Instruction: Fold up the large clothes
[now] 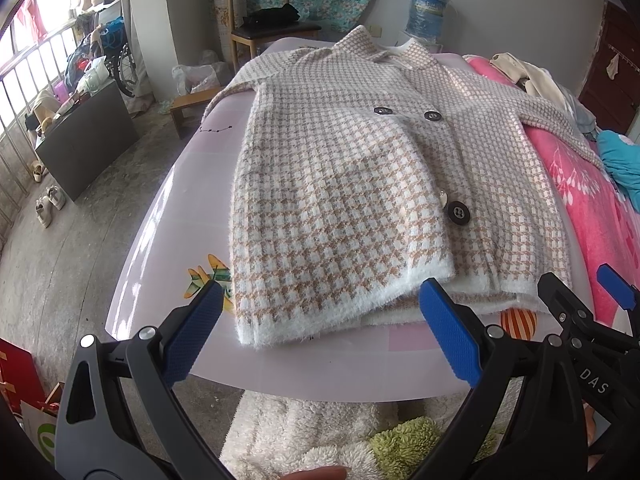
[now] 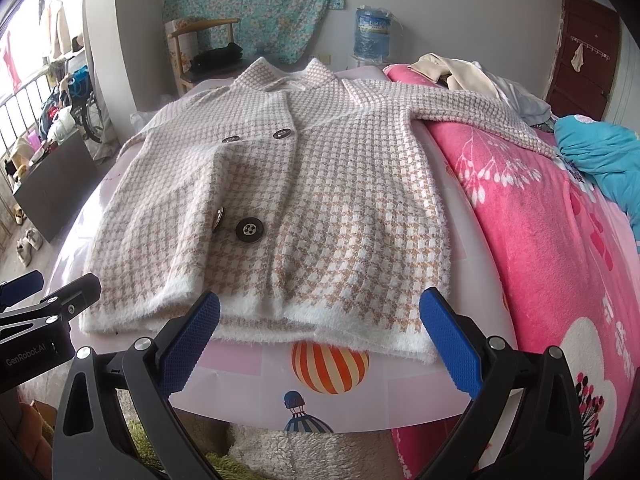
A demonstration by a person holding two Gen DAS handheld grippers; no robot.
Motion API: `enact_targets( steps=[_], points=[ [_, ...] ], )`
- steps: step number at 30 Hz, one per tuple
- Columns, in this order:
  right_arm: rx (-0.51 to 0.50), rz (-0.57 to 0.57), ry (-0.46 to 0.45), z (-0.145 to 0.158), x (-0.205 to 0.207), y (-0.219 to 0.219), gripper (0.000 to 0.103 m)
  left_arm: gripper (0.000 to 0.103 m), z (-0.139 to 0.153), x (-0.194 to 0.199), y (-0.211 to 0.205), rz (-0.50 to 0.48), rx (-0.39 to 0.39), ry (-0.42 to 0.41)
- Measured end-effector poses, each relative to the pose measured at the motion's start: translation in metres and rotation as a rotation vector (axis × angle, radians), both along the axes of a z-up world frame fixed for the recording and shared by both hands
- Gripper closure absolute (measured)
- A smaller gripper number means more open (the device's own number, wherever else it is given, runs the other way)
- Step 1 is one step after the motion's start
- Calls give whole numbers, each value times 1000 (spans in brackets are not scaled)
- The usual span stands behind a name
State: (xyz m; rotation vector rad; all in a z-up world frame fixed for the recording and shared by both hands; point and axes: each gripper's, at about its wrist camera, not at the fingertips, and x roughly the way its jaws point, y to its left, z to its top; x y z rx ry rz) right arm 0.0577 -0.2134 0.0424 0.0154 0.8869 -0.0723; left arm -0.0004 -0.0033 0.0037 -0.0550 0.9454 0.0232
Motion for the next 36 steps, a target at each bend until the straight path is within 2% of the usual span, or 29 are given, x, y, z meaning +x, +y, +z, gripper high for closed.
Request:
enact_targets(
  steps=[13, 19, 29, 36],
  points=[
    [-3, -2, 1, 1, 1, 2, 5, 8, -1, 2, 9, 8, 5, 0],
    [0, -2, 6, 6, 14, 10, 5, 8, -1, 10, 18, 23, 12, -4],
    [3, 4, -16, 22, 39, 21, 5, 8, -2, 37, 34, 38, 9, 7],
    [4, 20, -71, 39, 68, 28, 5, 8, 1, 68, 52, 84, 13, -8]
  ],
)
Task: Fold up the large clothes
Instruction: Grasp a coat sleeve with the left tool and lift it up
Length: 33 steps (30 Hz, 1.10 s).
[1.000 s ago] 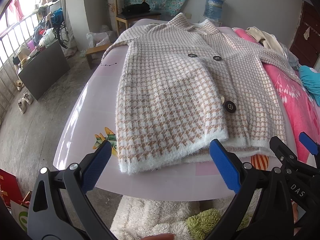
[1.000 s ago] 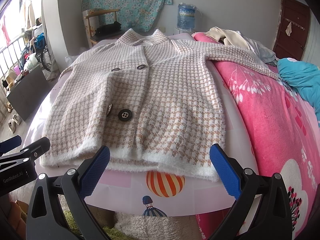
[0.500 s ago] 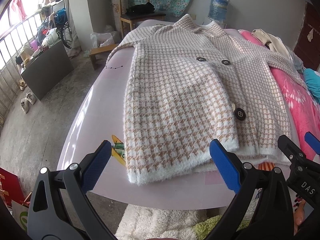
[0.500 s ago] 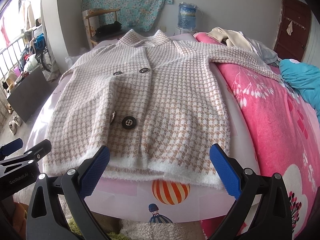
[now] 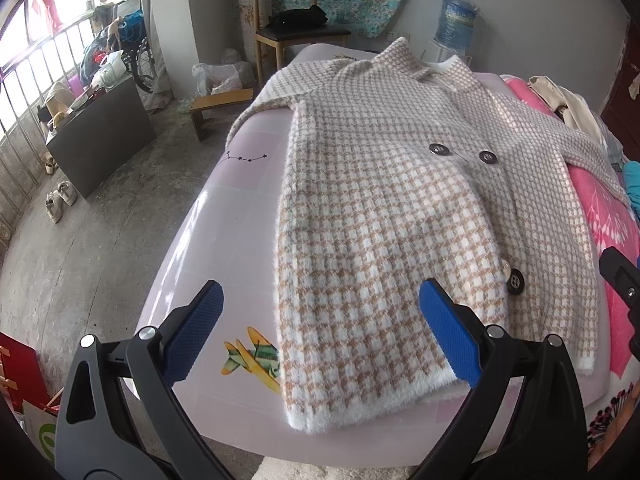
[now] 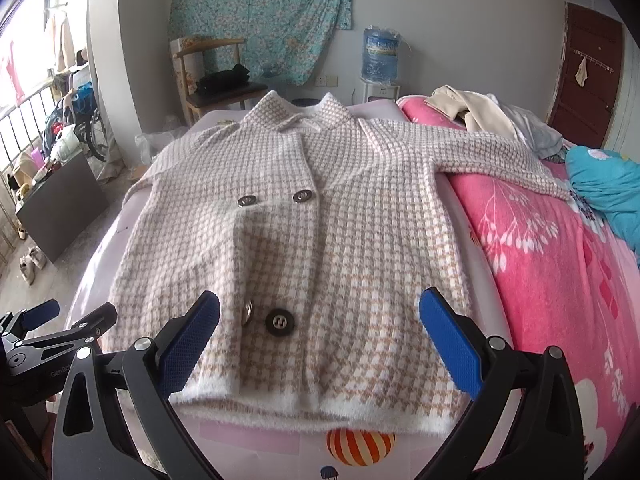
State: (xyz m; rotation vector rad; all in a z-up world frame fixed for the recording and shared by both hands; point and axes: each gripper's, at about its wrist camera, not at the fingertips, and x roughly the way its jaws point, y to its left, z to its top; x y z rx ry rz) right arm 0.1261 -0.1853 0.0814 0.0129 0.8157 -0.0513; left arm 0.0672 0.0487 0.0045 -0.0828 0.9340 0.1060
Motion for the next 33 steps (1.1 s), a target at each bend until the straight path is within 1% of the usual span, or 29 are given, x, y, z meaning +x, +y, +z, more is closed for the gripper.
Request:
enact_targets(
  steps=[2, 4, 5, 7, 9, 12, 14, 16, 18, 19, 20, 21, 23, 25, 27, 28, 31, 32, 33],
  points=[
    [-2, 17, -12, 4, 12, 2, 5, 8, 1, 10, 8, 8, -4, -20],
    [-29, 40, -38, 9, 25, 8, 5, 8, 2, 21, 17, -1, -15, -53],
    [-41, 58, -48, 10, 31, 12, 5, 8, 3, 26, 23, -13, -33, -77],
    [-50, 121, -56, 11, 47, 22, 5, 8, 5, 35, 35, -37, -83, -121],
    [-34, 204, -65, 10, 62, 37, 5, 8, 8, 45, 47, -56, -121, -165],
    [-41, 294, -59, 3, 87, 62, 5, 8, 11, 65, 68, -42, -155, -170],
    [-39, 337, -33, -7, 104, 79, 5, 8, 9, 80, 88, -29, -215, -171],
    [2, 383, 20, -20, 120, 93, 5, 8, 4, 95, 111, 5, -280, -179],
    [33, 407, 79, -34, 136, 104, 5, 8, -5, 115, 138, 62, -328, -165],
    [35, 418, 99, -40, 140, 109, 5, 8, -10, 125, 152, 101, -347, -156],
    [33, 429, 112, -46, 144, 114, 5, 8, -17, 136, 168, 137, -385, -141],
    [32, 439, 123, -51, 145, 117, 5, 8, -28, 149, 186, 170, -450, -111],
    [30, 458, 140, -59, 149, 121, 5, 9, -55, 171, 222, 279, -580, -19],
    [25, 467, 150, -65, 151, 124, 5, 9, -86, 188, 251, 334, -754, 38],
    [22, 464, 168, -71, 156, 124, 5, 9, -120, 200, 275, 418, -894, 110],
    [25, 463, 177, -74, 158, 124, 5, 9, -140, 206, 283, 443, -978, 150],
    [24, 456, 201, -80, 162, 120, 5, 9, -210, 217, 293, 535, -1270, 297],
    [21, 455, 205, -81, 164, 119, 5, 9, -230, 220, 292, 551, -1348, 329],
    [17, 453, 206, -82, 166, 118, 5, 9, -246, 224, 290, 564, -1390, 359]
  ],
)
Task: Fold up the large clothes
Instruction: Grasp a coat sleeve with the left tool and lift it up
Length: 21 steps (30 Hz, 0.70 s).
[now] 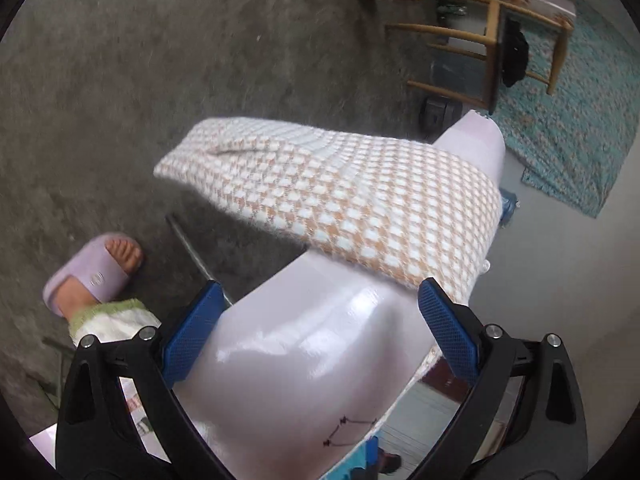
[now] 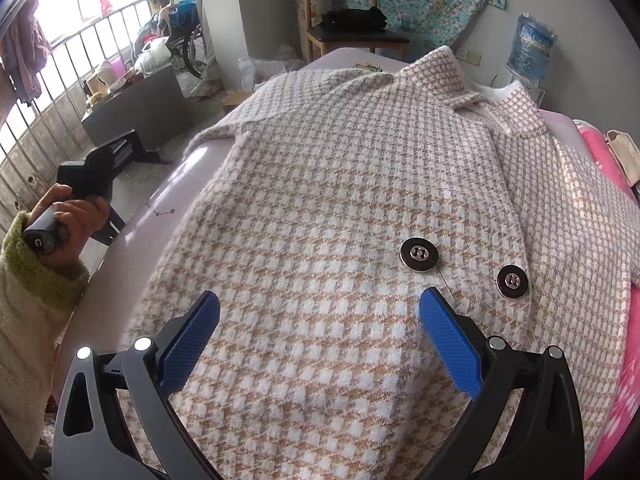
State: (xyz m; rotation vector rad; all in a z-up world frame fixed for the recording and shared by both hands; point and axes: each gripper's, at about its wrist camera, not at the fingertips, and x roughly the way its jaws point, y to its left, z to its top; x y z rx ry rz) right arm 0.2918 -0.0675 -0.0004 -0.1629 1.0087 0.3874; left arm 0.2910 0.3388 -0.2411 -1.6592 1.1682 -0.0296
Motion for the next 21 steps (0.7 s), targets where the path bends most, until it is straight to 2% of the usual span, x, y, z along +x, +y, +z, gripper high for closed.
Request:
enact_targets(
  steps=[3, 9, 10, 11, 14, 17, 18, 19, 21],
  points=[
    [-5, -5, 0, 0, 5, -1, 5, 9, -39, 4, -9, 44, -147, 32],
    [-13, -19, 13, -5, 13, -3, 5, 9, -63, 36, -25, 76, -189, 21],
    [-15, -21, 14, -6, 14, -3, 5, 14, -65, 41, -24, 85, -191, 29],
    [-17, -24, 15, -6, 14, -4, 5, 28, -68, 43, -24, 102, -189, 42],
    [-18, -39, 12, -5, 16, -8, 5, 51, -59, 50, -9, 127, -185, 64],
    [-14, -60, 4, -2, 16, -13, 5, 73, -46, 51, -3, 126, -115, 51],
    [-12, -67, -1, 0, 15, -15, 5, 76, -38, 47, 2, 131, -80, 44],
    [-10, -75, -8, 3, 14, -18, 5, 81, -27, 45, 7, 139, -29, 37],
    [-4, -89, -23, 10, 12, -23, 5, 86, 10, 44, 16, 127, 150, 5]
  ],
)
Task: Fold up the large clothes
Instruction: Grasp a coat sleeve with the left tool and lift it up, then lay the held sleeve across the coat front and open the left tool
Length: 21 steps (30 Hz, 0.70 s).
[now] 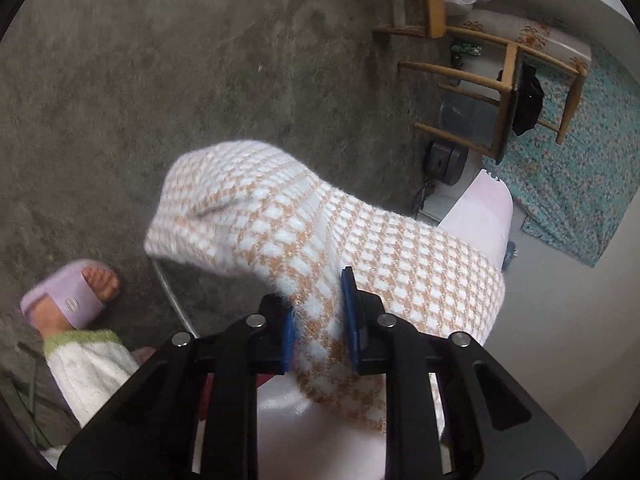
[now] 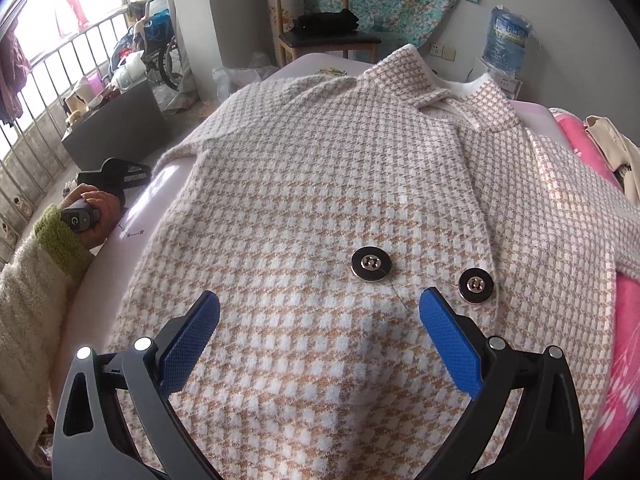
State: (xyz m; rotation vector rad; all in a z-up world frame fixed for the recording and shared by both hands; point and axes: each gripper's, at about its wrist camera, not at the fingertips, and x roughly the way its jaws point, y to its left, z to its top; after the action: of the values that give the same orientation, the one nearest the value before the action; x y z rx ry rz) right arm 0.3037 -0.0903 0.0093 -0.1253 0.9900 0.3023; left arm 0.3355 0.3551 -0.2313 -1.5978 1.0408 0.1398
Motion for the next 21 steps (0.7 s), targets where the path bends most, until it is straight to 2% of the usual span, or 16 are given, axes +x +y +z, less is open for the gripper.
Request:
enact_targets(
  steps=[2, 4, 6, 7, 9, 11, 13, 15, 16, 18, 19, 21],
  points=[
    [5, -12, -18, 7, -3, -6, 5, 87, 51, 1, 4, -35, 241, -29],
    [10, -27, -32, 14, -7, -13, 5, 87, 117, 4, -7, -97, 575, -54],
    [12, -43, -46, 20, -12, -21, 5, 87, 190, 6, -44, -184, 952, -96],
    [10, -53, -52, 22, -14, -26, 5, 87, 222, 5, -68, -217, 1105, -132],
    [7, -76, -64, 27, -19, -36, 5, 87, 281, -4, -126, -297, 1374, -257],
    [2, -104, -72, 31, -24, -47, 5, 86, 321, -16, -188, -393, 1542, -403],
    [-2, -140, -79, 35, -29, -60, 5, 86, 340, -29, -249, -521, 1649, -527],
    [-6, -178, -88, 39, -34, -74, 5, 83, 334, -45, -307, -669, 1705, -615],
    [-8, -200, -92, 40, -36, -81, 5, 81, 324, -52, -331, -754, 1700, -647],
    [1, -239, -93, 45, -42, -96, 5, 74, 289, -64, -369, -948, 1618, -667],
    [12, -259, -92, 47, -44, -104, 5, 65, 267, -72, -381, -1023, 1574, -643],
    [31, -294, -82, 48, -50, -120, 5, 62, 231, -79, -388, -1112, 1485, -572]
  ],
)
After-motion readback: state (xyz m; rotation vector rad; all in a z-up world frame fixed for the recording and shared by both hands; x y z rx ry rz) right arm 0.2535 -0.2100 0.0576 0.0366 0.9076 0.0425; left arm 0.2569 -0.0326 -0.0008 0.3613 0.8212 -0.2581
